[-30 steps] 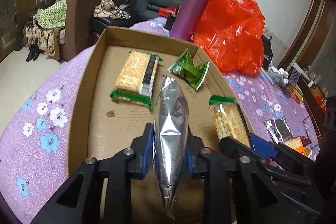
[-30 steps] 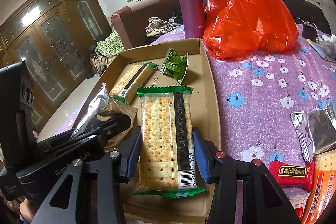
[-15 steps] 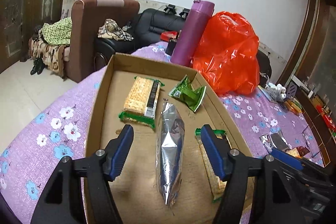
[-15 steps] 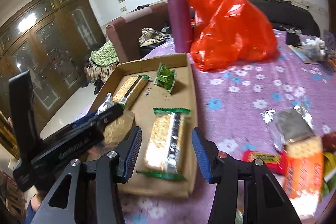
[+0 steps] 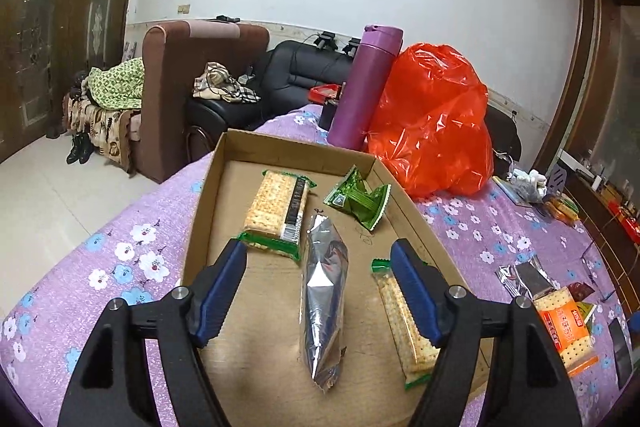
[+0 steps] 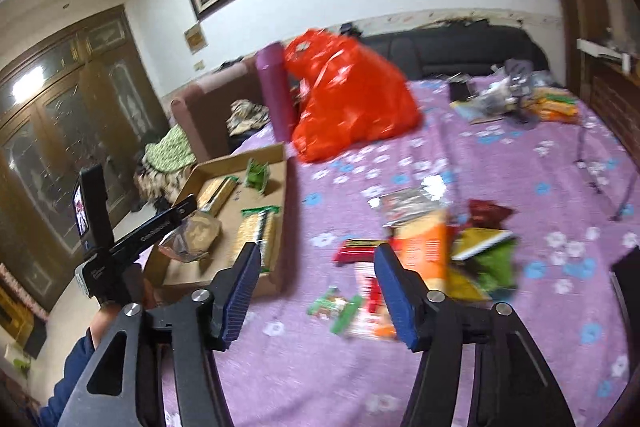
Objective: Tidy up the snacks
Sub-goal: 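Move both grippers back toward the snack pile on the table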
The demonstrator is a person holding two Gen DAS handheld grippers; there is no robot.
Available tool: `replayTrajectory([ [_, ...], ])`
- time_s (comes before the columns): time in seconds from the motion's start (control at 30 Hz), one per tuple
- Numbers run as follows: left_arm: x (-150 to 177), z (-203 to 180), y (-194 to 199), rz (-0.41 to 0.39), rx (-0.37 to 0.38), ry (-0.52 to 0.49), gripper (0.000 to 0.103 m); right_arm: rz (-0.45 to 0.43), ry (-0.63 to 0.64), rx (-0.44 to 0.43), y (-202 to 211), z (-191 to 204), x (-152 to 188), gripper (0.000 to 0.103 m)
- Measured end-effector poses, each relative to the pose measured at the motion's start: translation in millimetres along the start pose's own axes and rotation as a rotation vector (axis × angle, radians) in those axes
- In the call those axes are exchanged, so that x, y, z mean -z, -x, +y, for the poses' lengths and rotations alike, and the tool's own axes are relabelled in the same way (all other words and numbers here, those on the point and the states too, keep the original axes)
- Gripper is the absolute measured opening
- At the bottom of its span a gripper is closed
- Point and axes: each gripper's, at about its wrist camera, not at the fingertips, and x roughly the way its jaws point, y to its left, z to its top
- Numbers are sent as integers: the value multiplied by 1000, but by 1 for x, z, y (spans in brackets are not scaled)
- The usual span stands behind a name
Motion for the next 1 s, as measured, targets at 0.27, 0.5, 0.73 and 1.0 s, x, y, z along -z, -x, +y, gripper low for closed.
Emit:
replayTrajectory([
  [0.27,1,1,9,-31,-9,3,76,3,-104,15,8,-42,1,65],
  [0.5,1,1,10,-32,-6,-2,77,66,-177,21,-12,-78,2,65],
  [0.73,1,-20,25,-86,47,-96,77,149,-164,29,-41,-86,-5,65],
  [1.0,17,-89,55,105,355,-306,77,316,10,156,-108,-54,-10,66],
])
